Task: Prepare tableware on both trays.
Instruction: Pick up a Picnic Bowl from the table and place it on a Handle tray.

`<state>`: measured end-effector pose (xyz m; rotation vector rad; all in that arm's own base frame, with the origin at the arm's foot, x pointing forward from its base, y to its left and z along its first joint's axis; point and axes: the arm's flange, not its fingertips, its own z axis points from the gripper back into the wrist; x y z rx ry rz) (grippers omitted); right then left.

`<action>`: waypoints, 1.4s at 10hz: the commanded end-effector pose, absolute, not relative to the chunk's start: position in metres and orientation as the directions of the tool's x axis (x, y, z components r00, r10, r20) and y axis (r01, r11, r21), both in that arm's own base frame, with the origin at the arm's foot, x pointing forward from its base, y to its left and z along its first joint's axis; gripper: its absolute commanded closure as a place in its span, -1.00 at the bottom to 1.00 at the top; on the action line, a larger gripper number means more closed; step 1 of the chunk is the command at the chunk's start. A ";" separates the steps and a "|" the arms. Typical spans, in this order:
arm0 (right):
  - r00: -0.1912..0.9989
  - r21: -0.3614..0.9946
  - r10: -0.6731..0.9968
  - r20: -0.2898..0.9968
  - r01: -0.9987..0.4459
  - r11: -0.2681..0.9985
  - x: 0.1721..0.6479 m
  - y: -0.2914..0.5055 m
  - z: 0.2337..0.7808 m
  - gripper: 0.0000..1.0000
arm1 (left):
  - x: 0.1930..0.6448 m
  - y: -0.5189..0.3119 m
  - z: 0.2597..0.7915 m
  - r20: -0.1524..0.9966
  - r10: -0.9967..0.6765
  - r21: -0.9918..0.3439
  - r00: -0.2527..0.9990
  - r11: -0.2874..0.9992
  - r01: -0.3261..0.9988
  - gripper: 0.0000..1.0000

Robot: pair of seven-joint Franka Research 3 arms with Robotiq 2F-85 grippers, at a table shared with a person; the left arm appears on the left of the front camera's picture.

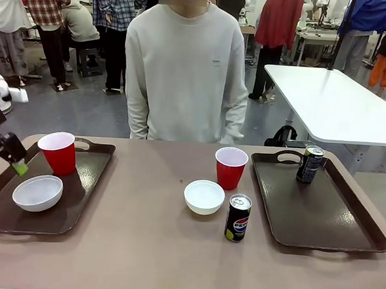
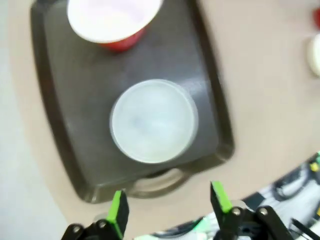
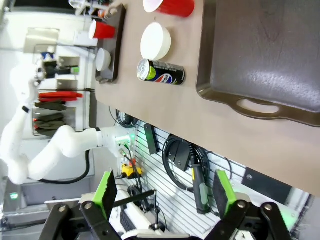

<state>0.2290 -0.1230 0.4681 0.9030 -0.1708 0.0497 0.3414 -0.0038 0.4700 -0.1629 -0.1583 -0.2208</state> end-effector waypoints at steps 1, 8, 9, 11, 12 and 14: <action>0.984 0.791 -0.032 0.177 -0.123 0.599 0.230 -0.123 0.469 -1.00 | 0.284 0.012 0.492 0.314 -0.221 -0.367 0.923 0.869 0.332 -1.00; 0.984 0.791 -0.032 0.177 -0.123 0.599 0.230 -0.123 0.469 -1.00 | 0.286 0.125 0.542 0.177 0.108 -0.871 0.978 0.480 0.105 -1.00; 0.984 0.791 -0.032 0.177 -0.123 0.599 0.230 -0.123 0.469 -1.00 | 0.294 0.132 0.543 0.142 0.140 -0.892 0.980 0.447 0.065 -1.00; 0.984 0.791 -0.032 0.177 -0.123 0.599 0.230 -0.123 0.469 -1.00 | 0.281 0.130 0.536 0.184 0.113 -0.871 0.977 0.480 0.108 -1.00; 0.984 0.791 -0.032 0.177 -0.123 0.599 0.230 -0.123 0.469 -1.00 | 0.281 0.130 0.536 0.184 0.113 -0.871 0.977 0.480 0.108 -1.00; 0.984 0.791 -0.032 0.177 -0.123 0.599 0.230 -0.123 0.469 -1.00 | 0.281 0.130 0.536 0.184 0.113 -0.871 0.977 0.480 0.108 -1.00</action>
